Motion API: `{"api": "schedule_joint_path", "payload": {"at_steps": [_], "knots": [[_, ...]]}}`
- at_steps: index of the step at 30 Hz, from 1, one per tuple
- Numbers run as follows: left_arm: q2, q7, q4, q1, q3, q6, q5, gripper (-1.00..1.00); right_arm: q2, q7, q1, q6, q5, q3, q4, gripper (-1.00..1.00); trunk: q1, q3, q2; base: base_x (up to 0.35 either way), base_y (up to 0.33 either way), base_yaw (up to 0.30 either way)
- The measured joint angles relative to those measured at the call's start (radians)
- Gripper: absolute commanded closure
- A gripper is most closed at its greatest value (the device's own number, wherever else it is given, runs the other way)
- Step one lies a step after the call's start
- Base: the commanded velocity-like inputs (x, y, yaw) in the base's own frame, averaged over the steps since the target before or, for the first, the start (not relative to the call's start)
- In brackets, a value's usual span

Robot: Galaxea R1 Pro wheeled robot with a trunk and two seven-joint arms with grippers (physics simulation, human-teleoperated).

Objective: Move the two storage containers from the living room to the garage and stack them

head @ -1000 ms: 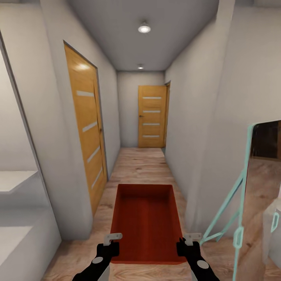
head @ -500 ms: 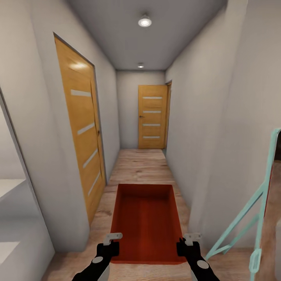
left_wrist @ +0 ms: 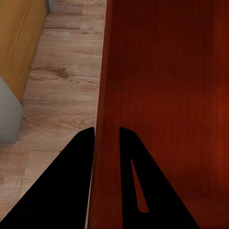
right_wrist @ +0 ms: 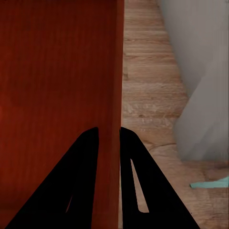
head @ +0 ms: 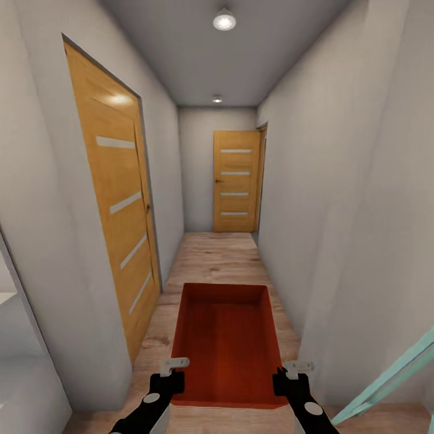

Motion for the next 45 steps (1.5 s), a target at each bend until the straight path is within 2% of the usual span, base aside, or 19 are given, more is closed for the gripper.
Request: {"api": "schedule_joint_path", "payload": {"at_steps": [45], "knots": [[-0.001,0.001,0.000,0.000,0.000,0.000,0.000,1.00,0.000,0.001,0.000,0.000,0.001,-0.002,0.000,1.00,0.000,0.000,0.000,0.328,0.000,0.000]]}}
